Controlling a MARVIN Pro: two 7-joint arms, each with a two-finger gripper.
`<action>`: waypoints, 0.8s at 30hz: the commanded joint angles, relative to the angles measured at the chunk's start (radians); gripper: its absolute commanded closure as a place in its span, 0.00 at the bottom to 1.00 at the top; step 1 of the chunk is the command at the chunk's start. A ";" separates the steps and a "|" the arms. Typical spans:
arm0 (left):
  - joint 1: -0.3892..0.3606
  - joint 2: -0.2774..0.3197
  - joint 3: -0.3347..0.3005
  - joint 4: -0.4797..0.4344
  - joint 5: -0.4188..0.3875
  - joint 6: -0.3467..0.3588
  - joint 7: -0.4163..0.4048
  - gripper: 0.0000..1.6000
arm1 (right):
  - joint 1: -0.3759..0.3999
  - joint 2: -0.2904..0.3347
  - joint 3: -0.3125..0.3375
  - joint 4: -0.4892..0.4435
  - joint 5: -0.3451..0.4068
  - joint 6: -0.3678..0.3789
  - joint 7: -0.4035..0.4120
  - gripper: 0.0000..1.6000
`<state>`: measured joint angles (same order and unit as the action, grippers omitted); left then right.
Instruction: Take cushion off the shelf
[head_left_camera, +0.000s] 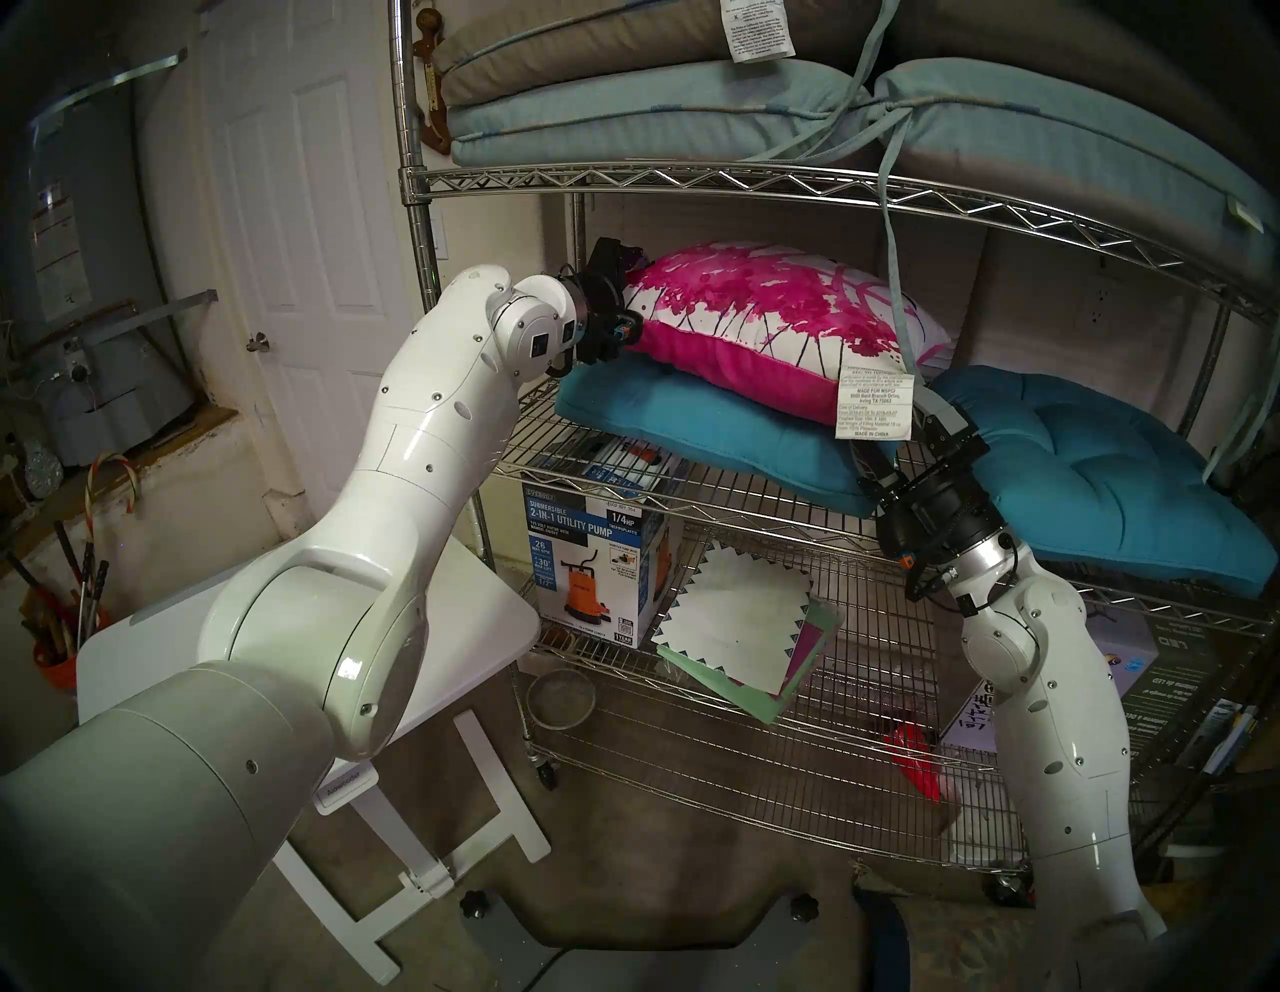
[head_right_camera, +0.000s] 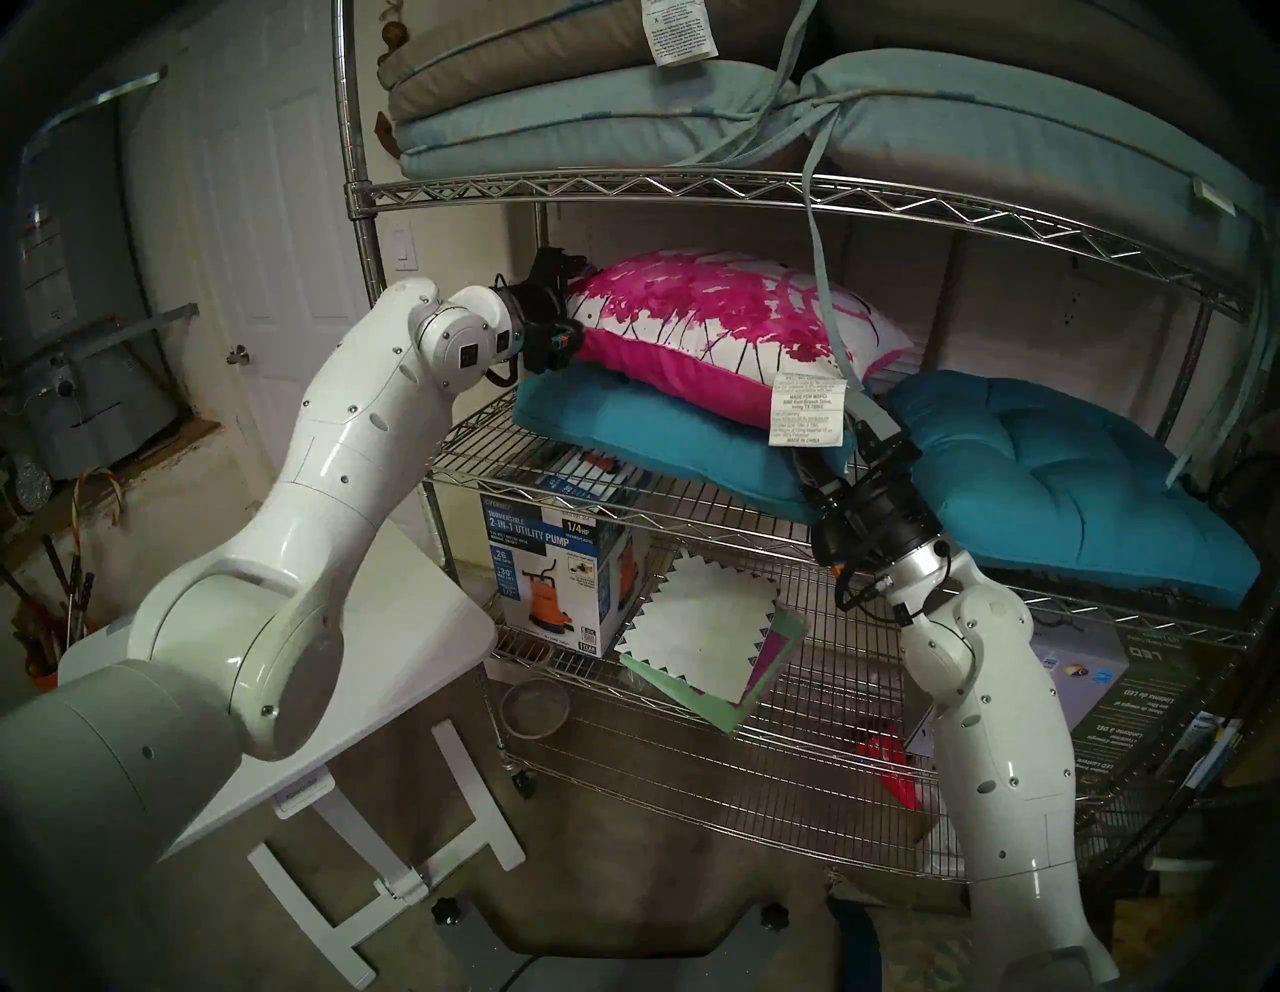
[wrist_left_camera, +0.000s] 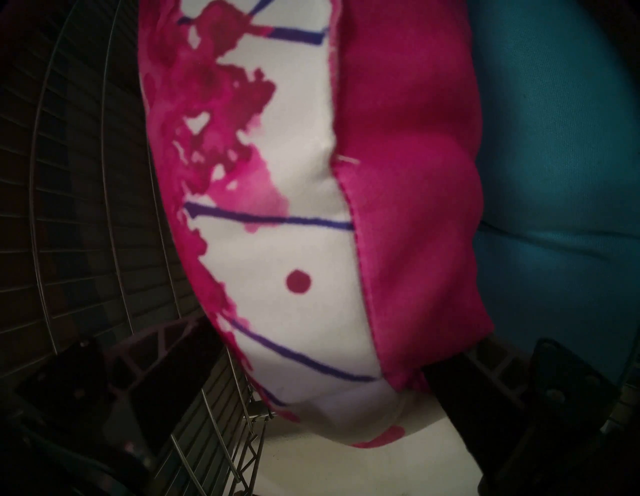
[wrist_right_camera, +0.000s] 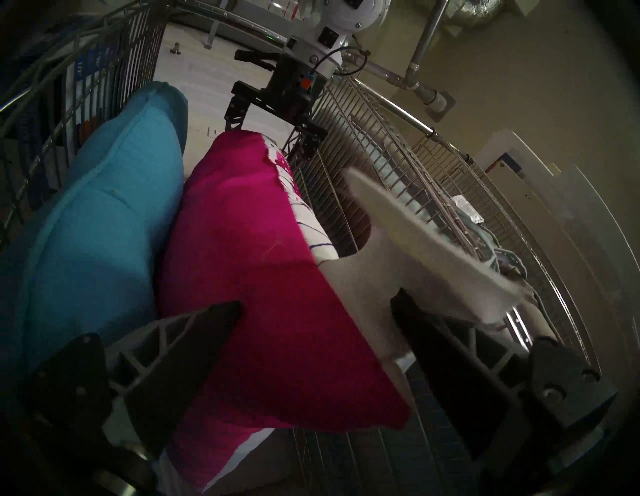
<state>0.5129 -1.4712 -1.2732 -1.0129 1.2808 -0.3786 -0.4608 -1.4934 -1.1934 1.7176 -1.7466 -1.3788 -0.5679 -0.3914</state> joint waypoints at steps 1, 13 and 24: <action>-0.023 -0.008 0.001 -0.025 0.001 -0.001 0.006 0.00 | -0.028 0.026 0.025 -0.081 0.013 -0.024 0.022 0.00; -0.023 -0.008 0.000 -0.025 0.001 -0.001 0.005 0.00 | 0.020 0.035 0.030 -0.056 0.030 -0.055 0.072 0.00; -0.023 -0.009 0.000 -0.024 0.001 -0.001 0.005 0.00 | 0.106 0.044 0.027 -0.012 0.040 -0.070 0.100 0.00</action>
<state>0.5134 -1.4714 -1.2740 -1.0137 1.2811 -0.3791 -0.4614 -1.4676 -1.1535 1.7472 -1.7573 -1.3540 -0.6377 -0.2884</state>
